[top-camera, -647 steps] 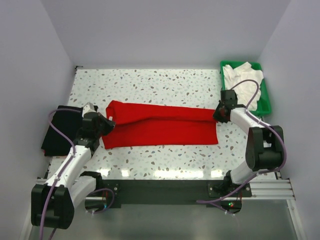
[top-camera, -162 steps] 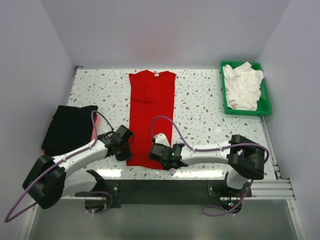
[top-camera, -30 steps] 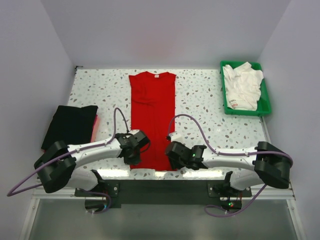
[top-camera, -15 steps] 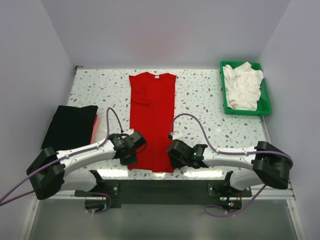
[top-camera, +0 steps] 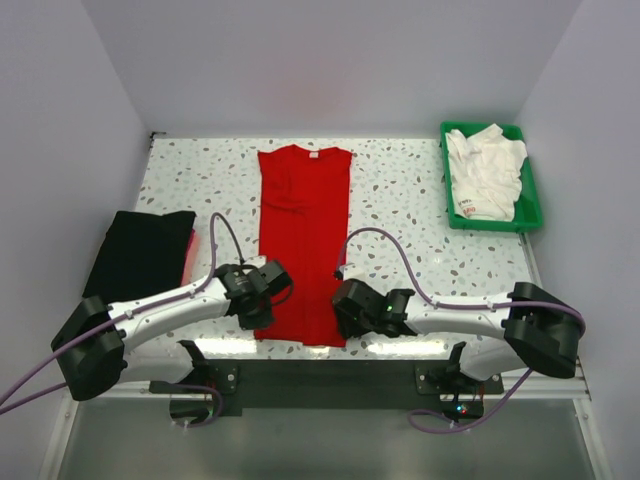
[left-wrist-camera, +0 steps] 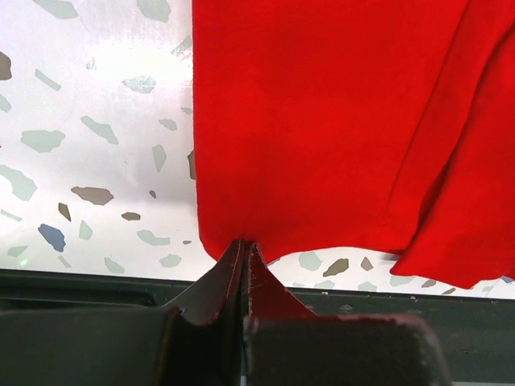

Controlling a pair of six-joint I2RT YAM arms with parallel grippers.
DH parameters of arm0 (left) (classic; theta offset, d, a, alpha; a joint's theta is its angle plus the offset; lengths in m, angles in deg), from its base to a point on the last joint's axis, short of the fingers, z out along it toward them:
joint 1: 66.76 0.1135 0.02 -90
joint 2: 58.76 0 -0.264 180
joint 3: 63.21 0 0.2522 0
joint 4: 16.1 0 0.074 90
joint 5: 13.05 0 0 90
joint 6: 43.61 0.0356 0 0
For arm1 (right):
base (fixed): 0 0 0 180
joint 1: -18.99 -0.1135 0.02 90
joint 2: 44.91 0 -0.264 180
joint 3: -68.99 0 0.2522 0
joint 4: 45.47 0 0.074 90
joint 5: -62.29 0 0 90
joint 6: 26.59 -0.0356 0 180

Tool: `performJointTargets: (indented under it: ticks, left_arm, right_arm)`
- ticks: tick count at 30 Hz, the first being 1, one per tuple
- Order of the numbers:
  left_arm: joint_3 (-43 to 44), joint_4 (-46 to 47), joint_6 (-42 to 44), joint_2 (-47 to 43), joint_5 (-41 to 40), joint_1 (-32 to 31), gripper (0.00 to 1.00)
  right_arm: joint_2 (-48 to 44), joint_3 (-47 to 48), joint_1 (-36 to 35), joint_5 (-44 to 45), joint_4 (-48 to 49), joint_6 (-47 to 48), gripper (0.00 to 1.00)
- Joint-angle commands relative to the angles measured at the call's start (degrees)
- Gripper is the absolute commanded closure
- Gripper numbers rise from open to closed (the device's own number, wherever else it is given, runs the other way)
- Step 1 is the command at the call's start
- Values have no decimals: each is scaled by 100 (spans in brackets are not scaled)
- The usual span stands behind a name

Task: Fold and stack the t-shirts
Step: Fold the tshirt

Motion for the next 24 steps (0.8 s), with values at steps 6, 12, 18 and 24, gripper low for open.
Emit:
performJointTargets:
  ticks: [6,12,18,24]
  left_arm:
    - [297,-492,-157,-89,-249,-22,100]
    - [298,-607,-281,-116,-284,-22,100]
    - [148,-598,-430,42,-345,-13,100]
    - [-45,-326,-343,384,-267,-13,94]
  right_arm:
    - [53,-21,19,-104,370,-92,53]
    - [-8,-83,19,-139,405,-145,53]
    - [18,-126,19,-245,528,-118,53]
    - [159,-188,19,-341,616,-144,53]
